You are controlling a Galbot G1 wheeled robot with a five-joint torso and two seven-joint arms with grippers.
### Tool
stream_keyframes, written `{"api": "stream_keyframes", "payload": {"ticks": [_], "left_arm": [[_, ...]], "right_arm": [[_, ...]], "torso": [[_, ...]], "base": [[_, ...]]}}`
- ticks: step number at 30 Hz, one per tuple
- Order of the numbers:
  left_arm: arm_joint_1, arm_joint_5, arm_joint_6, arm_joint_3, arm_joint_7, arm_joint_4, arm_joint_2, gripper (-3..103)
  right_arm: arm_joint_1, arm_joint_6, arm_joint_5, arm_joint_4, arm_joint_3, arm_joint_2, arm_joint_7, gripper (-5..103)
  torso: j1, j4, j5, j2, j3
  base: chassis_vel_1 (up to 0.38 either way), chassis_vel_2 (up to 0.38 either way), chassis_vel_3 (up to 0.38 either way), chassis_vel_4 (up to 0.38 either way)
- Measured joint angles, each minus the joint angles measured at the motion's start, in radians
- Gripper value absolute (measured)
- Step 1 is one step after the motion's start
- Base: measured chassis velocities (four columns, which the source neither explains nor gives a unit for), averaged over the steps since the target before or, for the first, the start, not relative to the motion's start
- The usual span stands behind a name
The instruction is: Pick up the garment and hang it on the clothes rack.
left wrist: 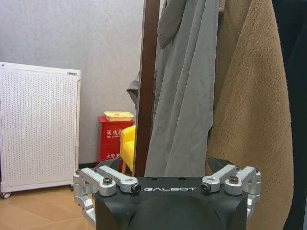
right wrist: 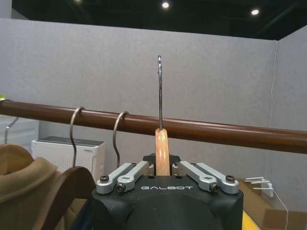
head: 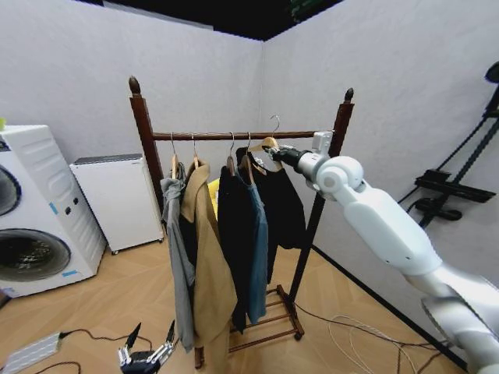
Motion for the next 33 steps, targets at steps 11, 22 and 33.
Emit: {"api": "stream_keyframes", "payload": {"ticks": [11, 22, 33], "left_arm": [[0.0, 0.0, 0.0, 0.0, 0.0, 0.0, 0.0, 100], [0.0, 0.0, 0.0, 0.0, 0.0, 0.0, 0.0, 100], [0.0, 0.0, 0.0, 0.0, 0.0, 0.0, 0.0, 100]], "right_arm": [[0.086, -0.061, -0.015, -0.117, -0.103, 0.044, 0.022, 10], [0.062, -0.06, -0.007, -0.131, -0.107, 0.055, 0.035, 10], [0.036, -0.008, -0.017, -0.117, -0.106, 0.051, 0.028, 20]], "torso": [[0.0, -0.0002, 0.0001, 0.0, 0.0], [0.0, -0.0001, 0.0002, 0.0, 0.0], [0.0, 0.0001, 0.0001, 0.0, 0.0]], "base": [[0.0, 0.0, 0.0, 0.0], [0.0, 0.0, 0.0, 0.0], [0.0, 0.0, 0.0, 0.0]]}}
